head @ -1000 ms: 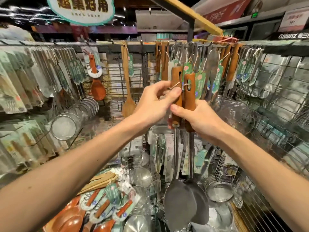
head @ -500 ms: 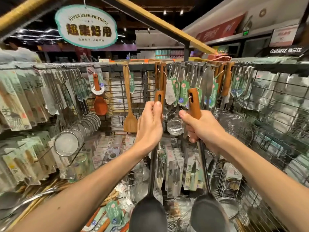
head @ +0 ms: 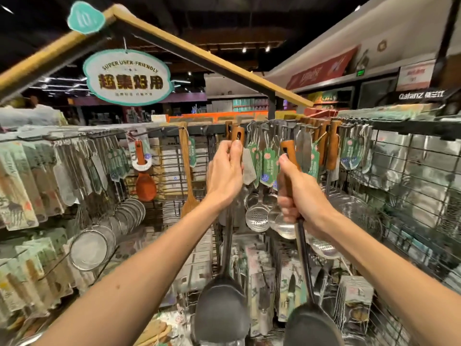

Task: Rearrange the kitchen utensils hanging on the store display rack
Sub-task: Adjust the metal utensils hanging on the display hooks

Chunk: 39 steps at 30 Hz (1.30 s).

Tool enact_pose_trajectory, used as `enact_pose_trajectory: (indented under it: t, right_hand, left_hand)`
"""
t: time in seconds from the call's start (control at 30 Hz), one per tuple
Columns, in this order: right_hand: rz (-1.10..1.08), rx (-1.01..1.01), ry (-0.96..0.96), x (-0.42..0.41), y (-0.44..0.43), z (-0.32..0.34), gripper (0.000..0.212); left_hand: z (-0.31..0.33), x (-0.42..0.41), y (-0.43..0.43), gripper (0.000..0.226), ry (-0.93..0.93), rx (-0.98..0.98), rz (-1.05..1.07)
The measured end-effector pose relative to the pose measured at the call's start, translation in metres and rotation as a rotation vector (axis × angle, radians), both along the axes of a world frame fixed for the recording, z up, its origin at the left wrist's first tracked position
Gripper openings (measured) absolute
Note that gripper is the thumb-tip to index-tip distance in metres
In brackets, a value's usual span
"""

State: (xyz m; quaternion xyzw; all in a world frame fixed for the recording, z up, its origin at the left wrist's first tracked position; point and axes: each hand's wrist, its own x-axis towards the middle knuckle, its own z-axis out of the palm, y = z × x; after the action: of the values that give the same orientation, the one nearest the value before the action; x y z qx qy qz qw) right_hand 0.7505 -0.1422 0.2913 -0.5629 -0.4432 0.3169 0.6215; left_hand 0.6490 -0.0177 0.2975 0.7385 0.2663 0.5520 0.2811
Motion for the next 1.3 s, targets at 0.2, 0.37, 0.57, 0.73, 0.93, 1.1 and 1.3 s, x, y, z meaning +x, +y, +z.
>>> enact_pose_trajectory:
  t: [0.2,0.37,0.57,0.73,0.93,1.1,1.3]
  right_hand:
    - [0.140,0.019,0.030,0.003,0.013,0.001,0.047]
    - [0.149,0.020,0.042,0.003,0.023,0.001,0.044]
    - [0.127,0.041,0.019,0.014,0.035,-0.005,0.040]
    - [0.093,0.095,-0.043,0.019,0.039,-0.010,0.039]
    - [0.072,0.147,-0.045,0.016,0.031,-0.011,0.028]
    - [0.062,0.153,-0.049,0.011,0.030,-0.018,0.030]
    - [0.069,0.191,-0.110,-0.008,0.035,-0.033,0.025]
  left_hand:
    - [0.012,0.021,0.017,0.036,-0.001,-0.023,0.055]
    - [0.013,0.032,0.035,0.037,-0.004,-0.055,0.079]
    - [0.010,0.038,0.055,0.034,0.078,-0.105,0.112]
    - [0.013,0.040,0.071,0.028,0.144,-0.123,0.107]
    - [0.010,0.028,0.074,0.036,0.261,-0.123,0.175]
    - [0.001,0.004,0.028,0.048,0.161,0.076,0.245]
    - [-0.011,-0.022,-0.025,0.043,0.186,0.097,-0.171]
